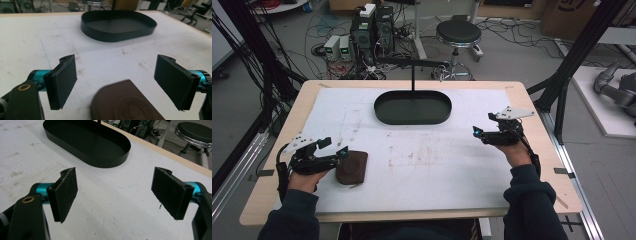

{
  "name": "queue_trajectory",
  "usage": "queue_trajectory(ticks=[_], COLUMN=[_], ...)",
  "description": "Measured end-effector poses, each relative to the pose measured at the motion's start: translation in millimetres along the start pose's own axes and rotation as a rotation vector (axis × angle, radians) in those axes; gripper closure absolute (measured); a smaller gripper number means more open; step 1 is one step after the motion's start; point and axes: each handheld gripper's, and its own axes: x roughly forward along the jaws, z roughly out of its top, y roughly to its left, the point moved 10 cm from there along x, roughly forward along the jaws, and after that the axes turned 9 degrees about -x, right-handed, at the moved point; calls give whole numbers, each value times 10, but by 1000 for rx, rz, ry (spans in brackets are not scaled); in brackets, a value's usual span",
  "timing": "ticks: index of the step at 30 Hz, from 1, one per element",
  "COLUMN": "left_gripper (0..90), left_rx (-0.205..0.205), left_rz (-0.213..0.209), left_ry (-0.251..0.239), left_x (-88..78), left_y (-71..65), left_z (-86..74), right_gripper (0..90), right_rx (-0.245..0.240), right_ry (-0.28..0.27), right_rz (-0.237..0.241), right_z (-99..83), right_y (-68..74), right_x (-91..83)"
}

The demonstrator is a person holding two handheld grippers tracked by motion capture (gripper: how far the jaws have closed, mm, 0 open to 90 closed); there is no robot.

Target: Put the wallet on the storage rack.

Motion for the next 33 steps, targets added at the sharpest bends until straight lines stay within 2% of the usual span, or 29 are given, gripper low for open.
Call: queue_trajectory(ticks=[3, 6, 8, 15, 19, 23, 29, 33], left_gripper=[182, 183, 190, 190, 169, 147, 127, 114], left_rx=[1, -14, -25, -53, -74, -77, -41, 31], left_rz=[5, 54, 63, 97, 80, 79, 87, 131], left_ry=[53, 127, 167, 259, 266, 260, 260, 255], left_x=[12, 64, 86, 161, 204, 236, 322, 345], left_y=[-50, -14, 16, 98, 122, 136, 135, 102], left_z=[-121, -282, -359, -546, -565, -564, -532, -497], right_gripper=[215, 215, 216, 216, 216, 216, 216, 217], right_rx=[-1, 0, -3, -6, -18, -18, -23, -26], right_ry=[-2, -2, -3, -6, 0, 1, 9, 16], right_rz=[0, 2, 3, 11, 20, 19, 27, 32], right_z=[-11, -30, -31, -30, -32, -30, -39, -49], right_y=[12, 14, 17, 27, 54, 60, 86, 99], right_x=[-8, -5, -8, 1, 19, 23, 50, 67])
